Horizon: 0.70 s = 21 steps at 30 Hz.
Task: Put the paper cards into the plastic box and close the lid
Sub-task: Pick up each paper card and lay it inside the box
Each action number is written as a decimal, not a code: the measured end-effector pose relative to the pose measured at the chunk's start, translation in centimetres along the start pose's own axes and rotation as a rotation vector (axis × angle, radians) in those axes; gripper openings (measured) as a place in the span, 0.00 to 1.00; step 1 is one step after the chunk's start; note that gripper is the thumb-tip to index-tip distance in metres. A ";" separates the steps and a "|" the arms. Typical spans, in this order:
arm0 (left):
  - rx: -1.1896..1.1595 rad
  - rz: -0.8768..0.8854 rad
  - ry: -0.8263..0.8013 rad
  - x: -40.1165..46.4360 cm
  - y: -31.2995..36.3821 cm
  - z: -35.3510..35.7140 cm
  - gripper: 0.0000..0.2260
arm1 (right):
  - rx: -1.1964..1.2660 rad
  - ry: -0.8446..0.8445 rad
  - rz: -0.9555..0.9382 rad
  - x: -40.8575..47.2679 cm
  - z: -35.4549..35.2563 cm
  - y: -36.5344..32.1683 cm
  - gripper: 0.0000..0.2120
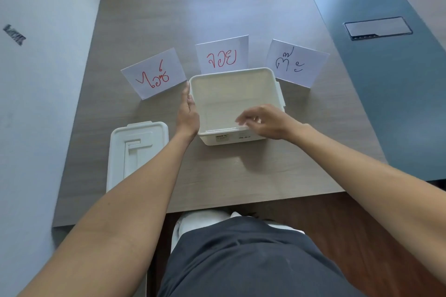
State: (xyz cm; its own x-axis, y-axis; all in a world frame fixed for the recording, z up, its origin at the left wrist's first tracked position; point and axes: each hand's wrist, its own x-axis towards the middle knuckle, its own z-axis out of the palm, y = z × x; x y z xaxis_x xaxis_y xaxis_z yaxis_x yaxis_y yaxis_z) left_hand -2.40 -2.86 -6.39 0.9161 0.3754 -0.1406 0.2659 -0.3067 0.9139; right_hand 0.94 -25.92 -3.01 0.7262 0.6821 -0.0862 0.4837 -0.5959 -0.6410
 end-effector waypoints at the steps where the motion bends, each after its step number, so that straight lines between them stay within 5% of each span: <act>1: -0.005 -0.004 -0.007 0.0 0.1 0.0 0.21 | 0.017 0.076 -0.014 0.5 -0.6 0.2 0.13; 5: 0.000 -0.014 -0.020 0.0 0.3 0.0 0.21 | -0.055 0.438 -0.077 3.2 -3.3 2.5 0.13; 8: -0.001 -0.016 -0.024 -0.1 0.2 -0.2 0.21 | -0.078 0.552 0.049 5.4 -5.9 4.8 0.15; 14: -0.006 -0.037 -0.028 0.0 0.1 -0.1 0.21 | -0.261 0.371 0.510 8.9 -9.5 10.4 0.26; 21: -0.010 -0.035 -0.012 0.1 -0.1 0.0 0.21 | -0.505 0.150 0.609 9.0 -9.9 15.0 0.35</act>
State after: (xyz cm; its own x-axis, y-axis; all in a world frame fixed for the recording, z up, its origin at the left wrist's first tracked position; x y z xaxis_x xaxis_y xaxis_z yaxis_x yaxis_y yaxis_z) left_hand -2.30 -2.79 -6.55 0.9098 0.3755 -0.1771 0.2949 -0.2844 0.9122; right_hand 19.59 -32.91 -5.90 0.9741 0.1325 -0.1834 0.1178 -0.9890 -0.0890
